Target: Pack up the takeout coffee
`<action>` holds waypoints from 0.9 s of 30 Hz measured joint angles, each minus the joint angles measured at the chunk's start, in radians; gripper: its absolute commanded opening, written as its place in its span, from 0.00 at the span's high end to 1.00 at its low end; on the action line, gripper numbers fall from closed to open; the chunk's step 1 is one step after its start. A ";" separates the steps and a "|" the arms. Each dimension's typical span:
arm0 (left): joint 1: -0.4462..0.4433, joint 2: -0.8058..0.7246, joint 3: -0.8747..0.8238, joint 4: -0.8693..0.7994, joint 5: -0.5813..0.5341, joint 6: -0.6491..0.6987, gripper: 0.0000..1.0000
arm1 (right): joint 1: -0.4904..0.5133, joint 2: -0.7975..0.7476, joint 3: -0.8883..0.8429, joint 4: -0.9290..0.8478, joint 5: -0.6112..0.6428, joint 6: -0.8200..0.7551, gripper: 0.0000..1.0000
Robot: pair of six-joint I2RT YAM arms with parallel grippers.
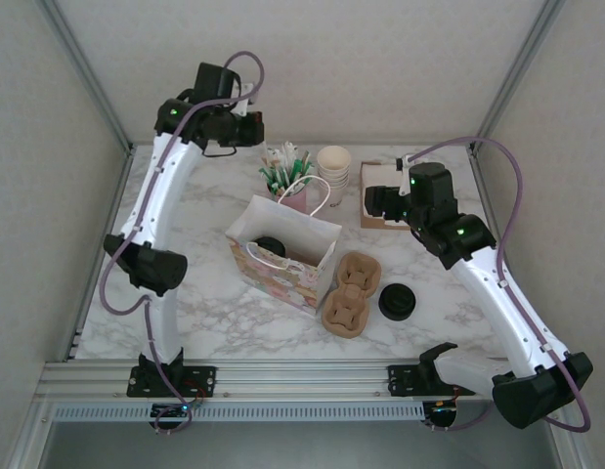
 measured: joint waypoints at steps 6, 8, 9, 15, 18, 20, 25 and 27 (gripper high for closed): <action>0.000 -0.127 0.010 0.000 -0.031 0.031 1.00 | 0.000 -0.013 0.000 0.000 0.000 0.001 0.17; -0.001 -0.168 0.014 -0.001 -0.038 0.039 1.00 | 0.000 -0.016 0.000 0.000 0.000 0.001 0.17; -0.002 -0.187 0.015 -0.001 -0.043 0.044 1.00 | 0.000 -0.017 0.000 0.000 0.000 0.001 0.17; -0.024 -0.323 -0.003 -0.011 -0.056 0.059 1.00 | 0.000 -0.033 0.000 -0.005 0.000 0.004 0.17; -0.040 -0.427 -0.058 -0.003 -0.048 0.058 1.00 | 0.000 -0.046 0.000 -0.009 0.000 0.005 0.17; -0.050 -0.503 -0.100 -0.002 -0.024 0.054 1.00 | 0.000 -0.055 0.000 -0.009 0.001 0.004 0.17; -0.078 -0.652 -0.203 -0.005 0.053 0.028 1.00 | 0.000 -0.071 0.000 -0.013 0.008 0.004 0.17; -0.087 -0.706 -0.256 -0.012 0.089 0.015 1.00 | 0.000 -0.073 0.000 -0.019 0.012 0.003 0.17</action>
